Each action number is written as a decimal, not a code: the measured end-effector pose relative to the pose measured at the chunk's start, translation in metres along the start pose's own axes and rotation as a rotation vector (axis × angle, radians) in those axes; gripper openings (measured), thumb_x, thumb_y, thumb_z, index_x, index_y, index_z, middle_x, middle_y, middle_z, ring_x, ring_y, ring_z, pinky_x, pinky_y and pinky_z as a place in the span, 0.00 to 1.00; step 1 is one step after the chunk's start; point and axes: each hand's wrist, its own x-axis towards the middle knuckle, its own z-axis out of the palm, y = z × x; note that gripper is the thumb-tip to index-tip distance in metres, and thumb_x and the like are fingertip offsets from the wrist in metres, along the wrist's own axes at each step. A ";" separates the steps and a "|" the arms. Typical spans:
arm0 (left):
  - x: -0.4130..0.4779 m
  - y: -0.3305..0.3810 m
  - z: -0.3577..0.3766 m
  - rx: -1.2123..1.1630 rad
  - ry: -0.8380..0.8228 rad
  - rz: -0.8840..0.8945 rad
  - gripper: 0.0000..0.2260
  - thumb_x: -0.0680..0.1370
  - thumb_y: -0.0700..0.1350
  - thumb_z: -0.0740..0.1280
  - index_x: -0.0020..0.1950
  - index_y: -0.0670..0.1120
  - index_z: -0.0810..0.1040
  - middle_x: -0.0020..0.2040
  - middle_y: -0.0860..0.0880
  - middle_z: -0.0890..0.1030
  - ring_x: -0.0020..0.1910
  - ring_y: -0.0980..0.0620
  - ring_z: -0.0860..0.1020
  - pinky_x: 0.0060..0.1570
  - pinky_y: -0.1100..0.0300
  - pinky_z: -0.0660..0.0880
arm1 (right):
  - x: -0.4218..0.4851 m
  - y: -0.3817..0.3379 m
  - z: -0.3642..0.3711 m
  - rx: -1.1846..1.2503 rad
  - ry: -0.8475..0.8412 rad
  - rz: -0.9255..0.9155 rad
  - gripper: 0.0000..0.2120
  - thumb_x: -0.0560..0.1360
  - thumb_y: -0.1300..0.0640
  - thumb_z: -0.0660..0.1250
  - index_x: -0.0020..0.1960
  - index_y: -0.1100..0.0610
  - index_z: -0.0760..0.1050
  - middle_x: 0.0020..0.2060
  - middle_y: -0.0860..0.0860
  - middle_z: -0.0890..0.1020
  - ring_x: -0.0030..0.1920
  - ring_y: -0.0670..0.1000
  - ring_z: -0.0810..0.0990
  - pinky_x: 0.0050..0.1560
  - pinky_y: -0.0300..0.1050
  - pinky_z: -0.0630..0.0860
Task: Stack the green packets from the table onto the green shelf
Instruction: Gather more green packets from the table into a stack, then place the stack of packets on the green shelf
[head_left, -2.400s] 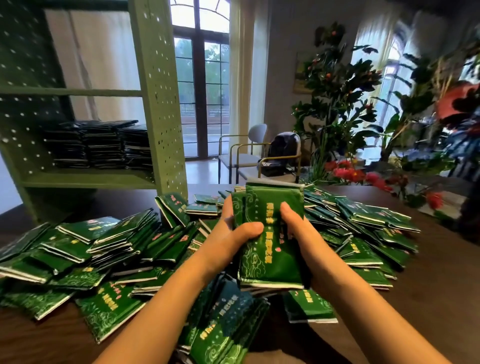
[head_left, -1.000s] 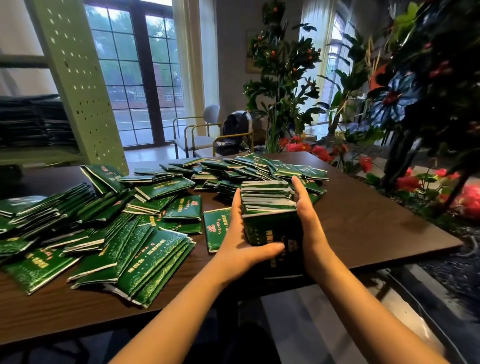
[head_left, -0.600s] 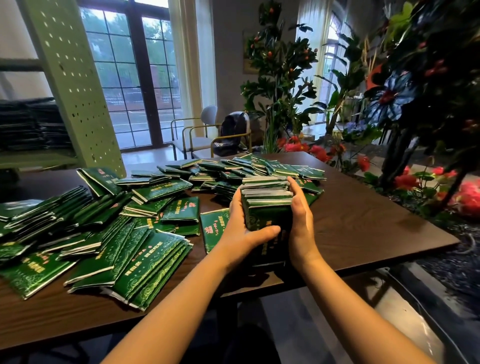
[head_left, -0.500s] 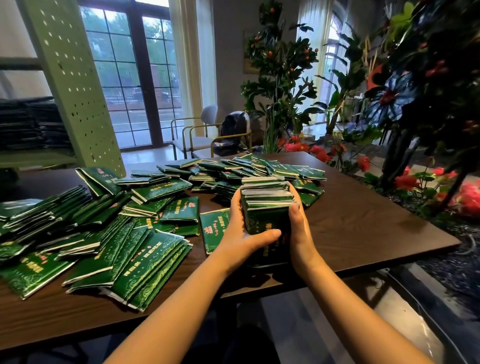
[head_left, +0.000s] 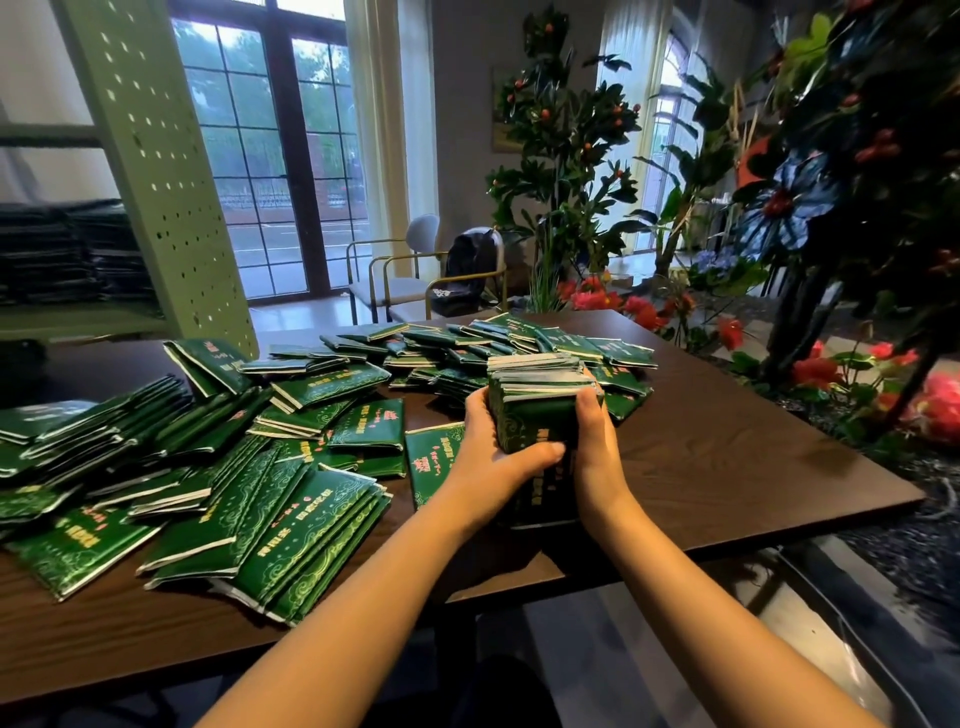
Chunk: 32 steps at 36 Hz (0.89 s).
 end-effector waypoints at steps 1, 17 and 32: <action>0.001 0.001 -0.003 -0.012 -0.007 -0.020 0.30 0.73 0.33 0.72 0.67 0.47 0.59 0.61 0.45 0.75 0.56 0.55 0.77 0.51 0.68 0.77 | 0.001 -0.010 0.006 0.003 -0.059 -0.004 0.56 0.59 0.25 0.68 0.73 0.62 0.62 0.64 0.58 0.76 0.64 0.55 0.76 0.66 0.54 0.72; -0.006 0.059 -0.102 -0.285 0.265 -0.123 0.38 0.57 0.52 0.77 0.64 0.41 0.74 0.50 0.41 0.85 0.38 0.48 0.84 0.36 0.57 0.79 | 0.063 -0.022 0.125 -0.211 -0.368 0.282 0.28 0.73 0.33 0.58 0.50 0.57 0.80 0.46 0.55 0.84 0.48 0.56 0.82 0.59 0.57 0.76; -0.047 0.090 -0.259 -0.408 0.545 -0.155 0.11 0.76 0.50 0.66 0.49 0.44 0.83 0.43 0.42 0.84 0.39 0.45 0.82 0.50 0.51 0.79 | 0.083 0.019 0.292 -0.294 -0.857 0.402 0.32 0.67 0.37 0.69 0.64 0.55 0.73 0.54 0.55 0.83 0.52 0.54 0.83 0.57 0.52 0.78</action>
